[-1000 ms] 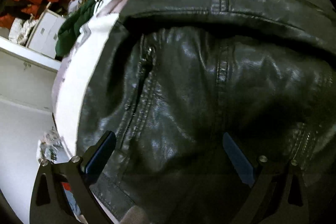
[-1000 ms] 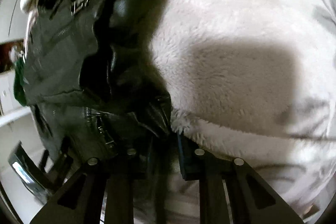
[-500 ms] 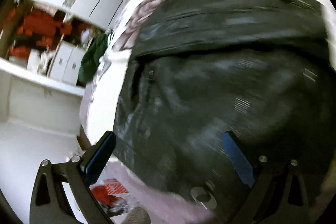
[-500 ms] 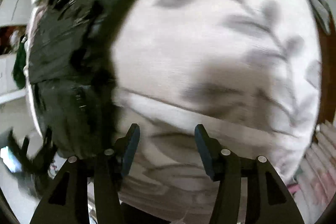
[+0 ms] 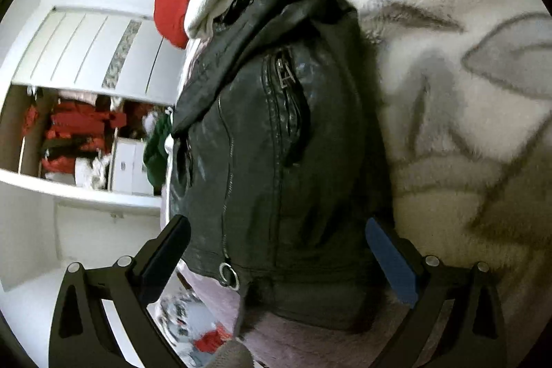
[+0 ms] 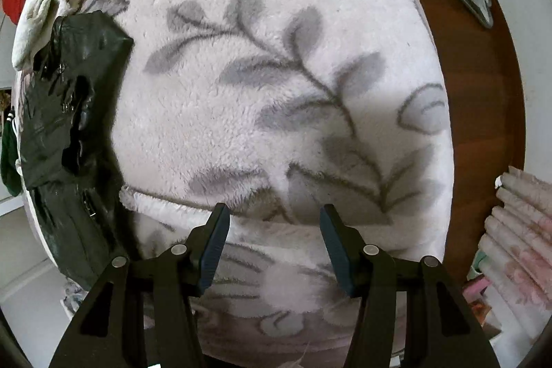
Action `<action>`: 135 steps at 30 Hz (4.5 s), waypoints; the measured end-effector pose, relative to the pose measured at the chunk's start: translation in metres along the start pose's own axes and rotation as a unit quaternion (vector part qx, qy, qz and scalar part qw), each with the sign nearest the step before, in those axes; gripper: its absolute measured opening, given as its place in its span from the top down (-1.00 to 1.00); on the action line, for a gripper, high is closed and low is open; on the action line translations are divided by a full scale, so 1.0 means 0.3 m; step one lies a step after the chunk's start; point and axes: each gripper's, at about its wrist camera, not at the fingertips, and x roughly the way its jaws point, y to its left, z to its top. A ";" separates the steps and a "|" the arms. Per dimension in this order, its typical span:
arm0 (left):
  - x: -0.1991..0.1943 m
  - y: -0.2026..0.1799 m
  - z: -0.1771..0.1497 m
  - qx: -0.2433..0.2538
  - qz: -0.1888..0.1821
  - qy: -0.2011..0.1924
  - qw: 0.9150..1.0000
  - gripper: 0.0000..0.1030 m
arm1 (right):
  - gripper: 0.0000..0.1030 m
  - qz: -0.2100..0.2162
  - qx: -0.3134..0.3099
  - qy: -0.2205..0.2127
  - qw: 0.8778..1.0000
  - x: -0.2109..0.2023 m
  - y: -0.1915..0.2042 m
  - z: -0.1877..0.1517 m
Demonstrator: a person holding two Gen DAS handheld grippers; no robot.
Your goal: Fold large clothes
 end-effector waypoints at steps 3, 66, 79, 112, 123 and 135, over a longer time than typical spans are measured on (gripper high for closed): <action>-0.058 0.045 -0.008 -0.015 -0.033 0.002 0.999 -1.00 | -0.10 0.005 -0.006 0.001 1.000 -0.009 0.032 0.007; 1.187 1.181 -0.573 -0.473 -0.602 0.153 0.624 -0.32 | -0.44 0.191 -0.117 0.034 0.974 0.108 1.729 0.017; 1.212 1.063 -0.361 -0.356 -0.585 0.100 0.722 0.64 | -0.45 0.262 0.010 0.153 0.953 0.591 1.233 -0.338; 1.229 1.073 -0.145 -0.382 -0.564 0.128 0.721 0.92 | 0.13 0.125 -0.041 0.035 0.991 0.178 1.290 -0.233; 1.356 1.063 -0.175 -0.403 -0.623 0.128 0.658 0.92 | 0.14 -0.021 -0.205 0.062 0.977 0.455 1.753 -0.094; 1.166 1.162 -0.202 -0.407 -0.613 0.110 0.668 0.83 | 0.13 0.122 -0.251 0.058 0.959 0.172 1.873 -0.088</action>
